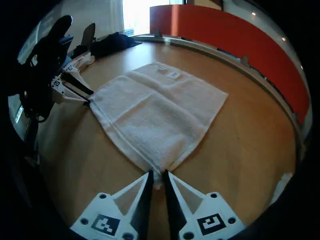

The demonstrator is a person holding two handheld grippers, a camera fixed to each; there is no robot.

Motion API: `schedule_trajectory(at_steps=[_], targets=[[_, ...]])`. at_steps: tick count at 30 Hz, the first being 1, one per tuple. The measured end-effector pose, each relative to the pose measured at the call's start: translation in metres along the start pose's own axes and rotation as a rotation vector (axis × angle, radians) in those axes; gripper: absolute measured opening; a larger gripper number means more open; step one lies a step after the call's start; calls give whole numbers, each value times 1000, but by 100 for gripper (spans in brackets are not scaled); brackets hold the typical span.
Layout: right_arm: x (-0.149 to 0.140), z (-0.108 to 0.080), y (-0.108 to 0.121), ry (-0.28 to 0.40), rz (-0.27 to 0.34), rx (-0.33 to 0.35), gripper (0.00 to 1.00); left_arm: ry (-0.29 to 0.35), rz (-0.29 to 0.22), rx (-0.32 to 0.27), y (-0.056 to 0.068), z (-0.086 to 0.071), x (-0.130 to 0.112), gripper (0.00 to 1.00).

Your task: Fold towel

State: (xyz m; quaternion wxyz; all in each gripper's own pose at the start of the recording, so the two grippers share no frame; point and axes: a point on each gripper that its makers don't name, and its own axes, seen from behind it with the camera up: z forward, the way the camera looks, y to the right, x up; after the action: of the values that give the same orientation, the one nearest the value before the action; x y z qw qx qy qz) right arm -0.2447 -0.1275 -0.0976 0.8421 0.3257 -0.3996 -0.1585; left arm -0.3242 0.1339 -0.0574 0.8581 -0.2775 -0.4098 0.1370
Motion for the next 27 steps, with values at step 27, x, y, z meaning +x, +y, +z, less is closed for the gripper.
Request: schedule_trajectory(at_steps=[27], targets=[[33, -62, -3, 89, 17, -22, 15, 53, -103, -39, 24, -54, 35, 15]])
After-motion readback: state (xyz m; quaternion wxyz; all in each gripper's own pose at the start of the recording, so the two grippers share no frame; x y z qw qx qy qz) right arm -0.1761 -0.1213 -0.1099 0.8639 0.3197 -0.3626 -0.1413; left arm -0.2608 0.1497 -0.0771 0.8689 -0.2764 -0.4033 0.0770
